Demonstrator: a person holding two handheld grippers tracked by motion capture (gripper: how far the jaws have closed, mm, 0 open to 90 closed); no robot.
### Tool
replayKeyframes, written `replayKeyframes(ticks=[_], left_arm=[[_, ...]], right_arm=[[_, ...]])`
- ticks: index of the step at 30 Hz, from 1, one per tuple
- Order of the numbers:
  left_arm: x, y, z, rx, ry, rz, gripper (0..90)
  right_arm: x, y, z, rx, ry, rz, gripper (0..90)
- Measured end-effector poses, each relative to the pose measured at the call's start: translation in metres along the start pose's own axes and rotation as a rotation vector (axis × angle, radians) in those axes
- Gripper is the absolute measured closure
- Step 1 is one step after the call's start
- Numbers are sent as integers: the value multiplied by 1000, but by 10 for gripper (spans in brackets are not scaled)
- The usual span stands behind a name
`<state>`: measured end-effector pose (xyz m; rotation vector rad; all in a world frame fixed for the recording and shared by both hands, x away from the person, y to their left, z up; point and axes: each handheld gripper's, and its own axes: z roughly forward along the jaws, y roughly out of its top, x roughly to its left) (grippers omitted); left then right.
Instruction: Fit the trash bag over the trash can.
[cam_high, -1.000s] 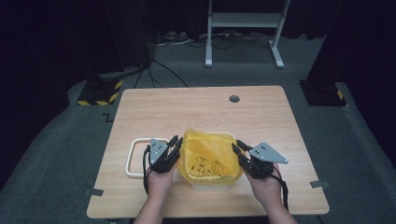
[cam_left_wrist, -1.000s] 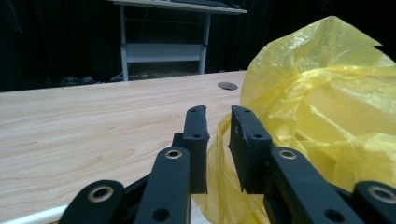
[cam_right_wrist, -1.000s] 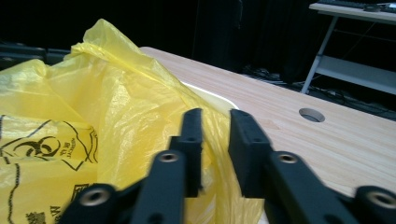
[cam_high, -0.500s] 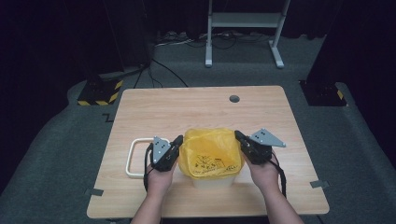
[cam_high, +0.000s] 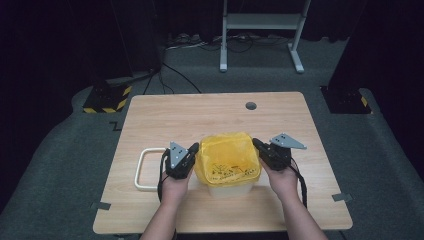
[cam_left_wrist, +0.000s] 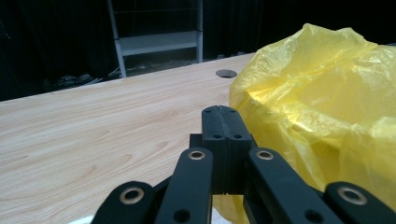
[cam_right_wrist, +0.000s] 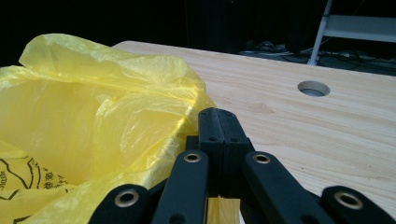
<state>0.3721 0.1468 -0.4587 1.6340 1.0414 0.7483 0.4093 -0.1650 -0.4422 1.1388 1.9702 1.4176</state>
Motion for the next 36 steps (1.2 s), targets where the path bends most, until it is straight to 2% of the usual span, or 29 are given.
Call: replayKeyframes(ticks=[1, 3, 6, 8, 10, 12, 15, 20, 22, 25, 28, 30, 33, 34, 36], left_arm=[[0, 0, 0, 0, -1, -1, 899], [0, -1, 0, -1, -3, -2, 899], [0, -3, -3, -15, -7, -13, 899], [0, -5, -5, -17, -11, -13, 898], [1, -7, -7, -21, -12, -19, 898], [2, -8, -8, -23, -9, -21, 899], [3, -10, -11, -30, -11, -32, 898], [3, -7, -20, -55, -8, -38, 890], [4, -4, -26, -73, -9, -37, 841], [2, 2, -38, -116, -15, -31, 784], [-2, 8, -43, -140, -25, 1, 718], [-5, 12, -43, -135, -29, 27, 682], [-7, 15, -38, -111, -41, 49, 689], [-7, 15, -36, -93, -50, 56, 704], [-8, 13, -33, -56, -81, 61, 824]], right_arm=[[1, 0, -1, -2, -5, -3, 891], [3, 0, -5, -9, -33, -16, 786], [8, 4, -24, -62, -61, -23, 703], [14, 9, -41, -105, -75, -28, 677], [24, 10, -59, -135, -57, -21, 670], [39, 6, -73, -134, -64, -62, 663], [50, -4, -83, -123, -62, -43, 659], [58, -15, -75, -71, -76, -36, 658], [58, -16, -70, -54, -91, -38, 681], [56, -17, -65, -25, -87, -39, 719], [57, -17, -63, -15, -79, -52, 747], [57, -16, -63, -11, -83, -59, 772], [59, -15, -65, -6, -80, -76, 808], [60, -14, -65, -4, -78, -85, 812], [62, -15, -66, -3, -73, -91, 813]])
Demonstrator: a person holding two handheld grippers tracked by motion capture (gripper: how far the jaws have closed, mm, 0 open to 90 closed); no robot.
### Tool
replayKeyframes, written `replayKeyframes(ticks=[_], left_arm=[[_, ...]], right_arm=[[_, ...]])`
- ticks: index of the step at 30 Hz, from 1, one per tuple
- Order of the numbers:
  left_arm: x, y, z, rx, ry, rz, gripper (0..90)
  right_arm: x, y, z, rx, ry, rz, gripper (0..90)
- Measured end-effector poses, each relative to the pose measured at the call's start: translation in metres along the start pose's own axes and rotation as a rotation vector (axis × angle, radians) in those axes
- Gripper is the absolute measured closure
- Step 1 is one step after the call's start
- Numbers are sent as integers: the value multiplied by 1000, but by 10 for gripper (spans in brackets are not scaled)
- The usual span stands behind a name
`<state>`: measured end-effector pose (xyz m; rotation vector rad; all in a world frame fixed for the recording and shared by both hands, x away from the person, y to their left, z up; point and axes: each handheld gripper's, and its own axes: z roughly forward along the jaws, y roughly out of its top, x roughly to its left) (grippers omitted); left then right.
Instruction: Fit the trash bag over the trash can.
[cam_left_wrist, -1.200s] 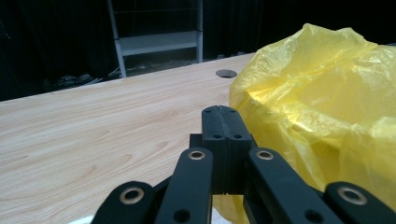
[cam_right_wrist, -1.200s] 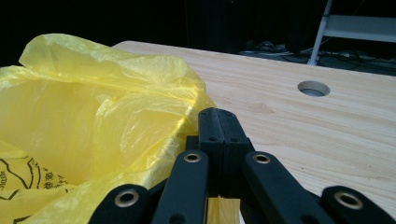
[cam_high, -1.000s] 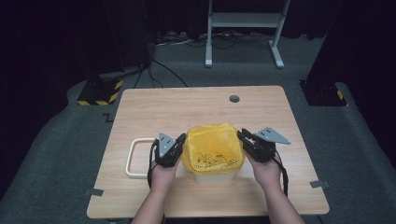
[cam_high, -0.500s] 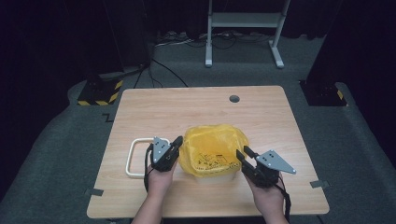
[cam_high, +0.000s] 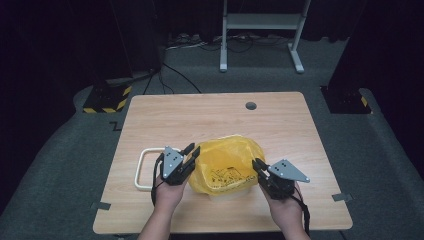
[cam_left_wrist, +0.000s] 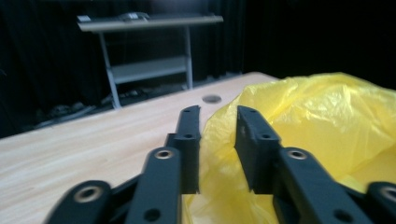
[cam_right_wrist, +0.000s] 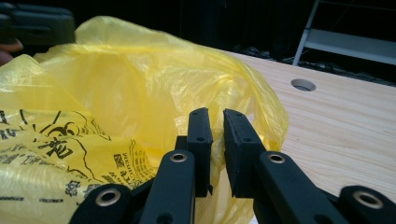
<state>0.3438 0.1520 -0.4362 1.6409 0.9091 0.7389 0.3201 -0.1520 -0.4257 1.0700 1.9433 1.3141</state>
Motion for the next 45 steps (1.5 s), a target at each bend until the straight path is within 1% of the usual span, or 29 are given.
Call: replayKeyframes(ticks=[2, 3, 5, 6, 8, 9, 10, 12, 13, 16, 19, 20, 24, 26, 27, 29, 30, 32, 33, 34, 35, 36, 37, 39, 41, 42, 43, 44, 45], left_arm=[[0, -1, 0, 0, 1, 9, 885], [0, -1, 0, 1, 0, 14, 898], [1, 0, 1, 5, 6, 30, 900], [2, 1, 2, 3, 11, 28, 900], [7, 2, 5, -8, 22, 0, 900], [10, 2, 8, -5, 22, -15, 900], [13, 2, 11, 1, 22, -17, 900], [20, 2, 20, 14, 21, -50, 900], [22, 1, 23, 20, 21, -61, 900], [26, -2, 33, 45, 22, -67, 900], [29, -8, 40, 62, 13, -90, 900], [29, -12, 41, 65, 10, -106, 900], [30, -23, 43, 97, 30, -124, 899], [32, -28, 41, 92, 44, -136, 899], [32, -30, 37, 78, 54, -149, 898], [32, -31, 30, 48, 70, -157, 841], [32, -30, 26, 29, 79, -163, 819], [31, -27, 17, -6, 111, -157, 781], [31, -26, 12, -23, 126, -164, 751], [31, -25, 4, -50, 143, -177, 740], [30, -24, -1, -65, 152, -187, 740], [28, -24, -9, -84, 162, -198, 740], [25, -25, -14, -87, 173, -204, 741], [17, -30, -25, -65, 182, -211, 741], [7, -36, -31, -26, 184, -193, 744], [0, -40, -35, 2, 186, -191, 744], [-4, -44, -37, 29, 183, -201, 744], [-8, -47, -38, 43, 179, -210, 744], [-12, -50, -38, 66, 167, -210, 744]], right_arm=[[0, 0, 0, -2, 2, 1, 813], [0, -1, -1, -4, 4, 1, 813], [0, -1, -1, -6, 5, 0, 813], [0, -1, -1, -6, 5, 0, 814], [0, -1, -1, -4, 4, -4, 815], [0, -1, -1, -3, 3, -7, 815], [0, -1, -1, -3, 3, -9, 816], [0, -1, -1, -3, 4, -12, 817], [-1, -1, -1, -3, 5, -11, 817], [-1, -1, -1, -5, 8, -11, 817], [-2, -1, -1, -5, 13, -9, 817], [-2, -1, -1, -6, 15, -7, 817], [-2, -2, -1, -10, 14, -11, 818], [-1, -2, -1, -13, 10, -13, 821], [-1, -2, -1, -13, 10, -12, 823], [0, -1, 0, -13, 9, -14, 793], [0, 0, -1, -25, 8, -12, 770], [-1, 4, -6, -63, 2, -1, 738], [-2, 6, -10, -85, -2, 5, 733], [-5, 9, -13, -101, -13, 12, 733], [-10, 12, -16, -124, -33, 19, 737], [-14, 13, -17, -130, -44, 29, 744], [-20, 14, -18, -136, -60, 42, 747], [-30, 13, -17, -119, -90, 50, 747], [-36, 6, -14, -95, -107, 51, 750], [-38, 3, -13, -80, -112, 53, 749], [-39, -3, -10, -58, -118, 52, 749], [-40, -8, -8, -45, -123, 51, 749], [-40, -11, -6, -36, -127, 54, 749]])
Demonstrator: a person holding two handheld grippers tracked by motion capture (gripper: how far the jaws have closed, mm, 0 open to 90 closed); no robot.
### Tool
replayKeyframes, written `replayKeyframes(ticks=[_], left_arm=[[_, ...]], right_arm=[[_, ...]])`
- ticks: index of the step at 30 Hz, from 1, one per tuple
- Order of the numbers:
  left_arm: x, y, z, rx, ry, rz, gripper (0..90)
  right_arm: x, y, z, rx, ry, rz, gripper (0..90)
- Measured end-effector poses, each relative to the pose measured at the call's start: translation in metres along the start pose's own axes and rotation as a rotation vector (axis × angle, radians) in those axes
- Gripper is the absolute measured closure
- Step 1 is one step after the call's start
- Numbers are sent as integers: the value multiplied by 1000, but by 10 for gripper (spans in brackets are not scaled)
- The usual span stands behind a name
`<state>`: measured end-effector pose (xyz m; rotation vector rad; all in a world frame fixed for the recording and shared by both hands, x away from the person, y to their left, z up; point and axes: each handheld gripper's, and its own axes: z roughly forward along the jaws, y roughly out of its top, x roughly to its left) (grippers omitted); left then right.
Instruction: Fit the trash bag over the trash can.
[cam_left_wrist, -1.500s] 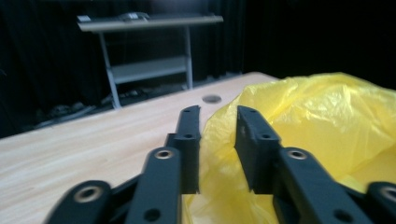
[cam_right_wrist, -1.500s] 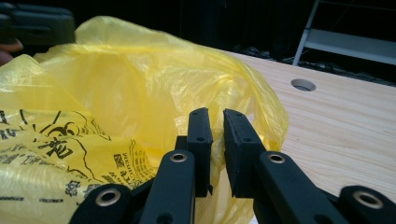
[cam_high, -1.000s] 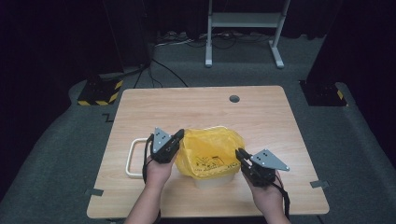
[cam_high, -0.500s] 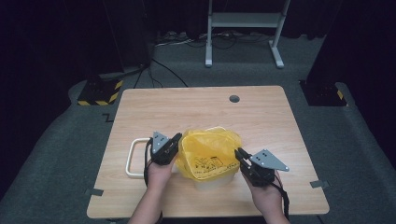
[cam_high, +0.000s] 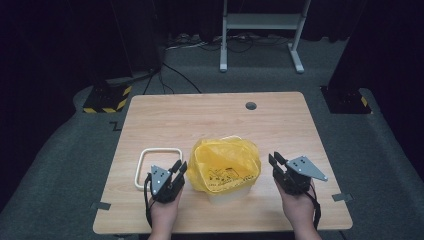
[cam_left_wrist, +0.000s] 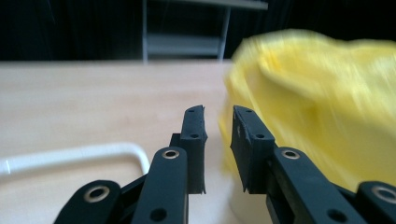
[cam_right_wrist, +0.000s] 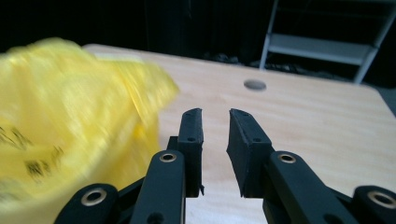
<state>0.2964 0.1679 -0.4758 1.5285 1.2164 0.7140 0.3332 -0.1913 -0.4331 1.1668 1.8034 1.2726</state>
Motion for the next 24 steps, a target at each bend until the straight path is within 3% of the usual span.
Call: replayKeyframes(ticks=[3, 8, 11, 16, 20, 24], left_arm=[[-11, -9, 4, 60, -28, 25, 749], [-16, -9, 15, 75, -66, 28, 748], [-14, -5, 23, 73, -74, 44, 750], [-3, 3, 36, 71, -83, 36, 761], [6, 8, 51, 62, -127, 29, 758], [11, 5, 52, 40, -136, 2, 747]], right_arm=[[-1, -11, 7, 41, 5, 8, 749], [15, -22, 12, 78, 57, -36, 741], [26, -25, 8, 80, 81, -54, 741], [42, -30, -5, 68, 109, -77, 744], [54, -33, -16, 61, 138, -105, 734], [42, -29, -30, 24, 93, -93, 735]])
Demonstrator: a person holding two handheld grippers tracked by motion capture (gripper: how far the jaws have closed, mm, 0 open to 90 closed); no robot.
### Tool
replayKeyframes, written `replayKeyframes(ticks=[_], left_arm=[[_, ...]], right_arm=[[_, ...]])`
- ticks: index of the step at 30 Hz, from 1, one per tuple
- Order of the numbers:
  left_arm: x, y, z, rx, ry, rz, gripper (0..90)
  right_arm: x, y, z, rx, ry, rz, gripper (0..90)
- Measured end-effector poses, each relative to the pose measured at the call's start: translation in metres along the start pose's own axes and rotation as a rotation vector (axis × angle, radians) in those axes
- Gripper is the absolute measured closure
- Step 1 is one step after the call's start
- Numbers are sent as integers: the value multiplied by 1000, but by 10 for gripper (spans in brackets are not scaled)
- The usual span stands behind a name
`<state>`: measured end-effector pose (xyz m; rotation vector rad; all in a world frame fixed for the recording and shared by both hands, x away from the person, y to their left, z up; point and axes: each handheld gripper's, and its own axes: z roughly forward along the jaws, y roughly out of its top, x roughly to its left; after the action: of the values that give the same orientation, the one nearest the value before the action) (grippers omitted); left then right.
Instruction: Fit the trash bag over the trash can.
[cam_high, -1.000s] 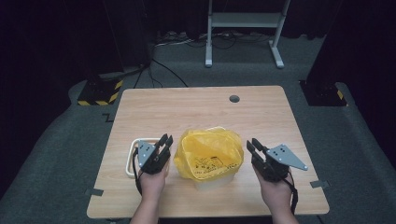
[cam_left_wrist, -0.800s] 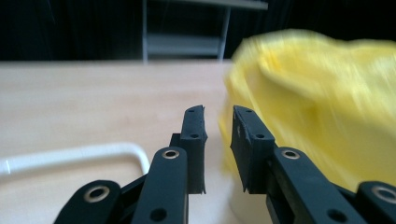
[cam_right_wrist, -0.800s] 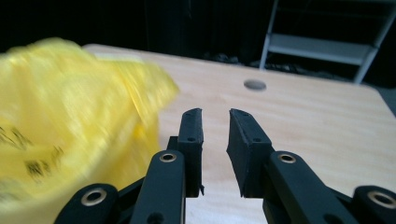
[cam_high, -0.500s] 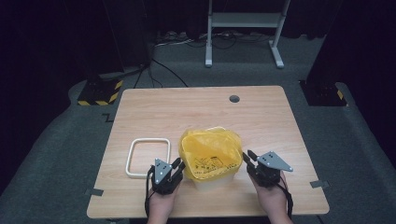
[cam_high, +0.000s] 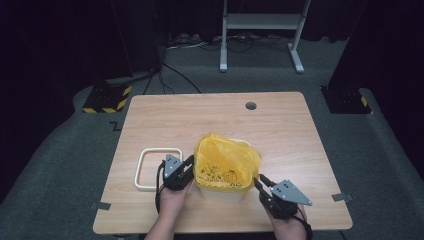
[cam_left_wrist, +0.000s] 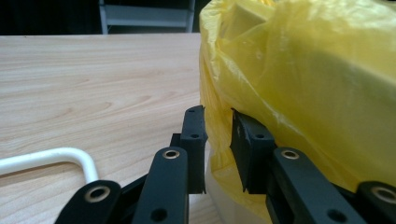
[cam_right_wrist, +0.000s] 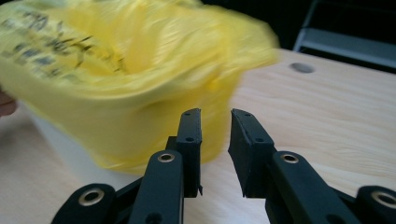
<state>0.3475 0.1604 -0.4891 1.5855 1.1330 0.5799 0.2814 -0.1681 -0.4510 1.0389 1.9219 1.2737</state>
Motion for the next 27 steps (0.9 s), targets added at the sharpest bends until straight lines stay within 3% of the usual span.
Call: replayKeyframes(ticks=[4, 9, 13, 17, 18, 19, 23, 27], left_arm=[[0, -1, -2, 1, 3, 8, 745], [-1, 0, -4, -8, 4, 22, 728], [-2, 2, -7, -20, -3, 24, 726], [-3, 2, -10, -27, -3, 34, 726], [-3, 2, -10, -26, -3, 36, 726], [-3, 2, -10, -27, -4, 33, 726], [-5, 3, -9, -25, -4, 41, 729], [-5, 4, -4, -20, 0, 50, 731]], right_arm=[[-22, 13, -9, -46, -53, 21, 739], [-34, 46, 12, -89, -22, 8, 746], [-22, 65, 37, -79, 33, -45, 740], [-7, 70, 53, -35, 90, -97, 710], [-4, 69, 57, -25, 75, -124, 720], [-2, 67, 61, -9, 21, -164, 739], [-9, 64, 69, 26, 8, -130, 871], [-17, 65, 73, 19, -2, -108, 894]])
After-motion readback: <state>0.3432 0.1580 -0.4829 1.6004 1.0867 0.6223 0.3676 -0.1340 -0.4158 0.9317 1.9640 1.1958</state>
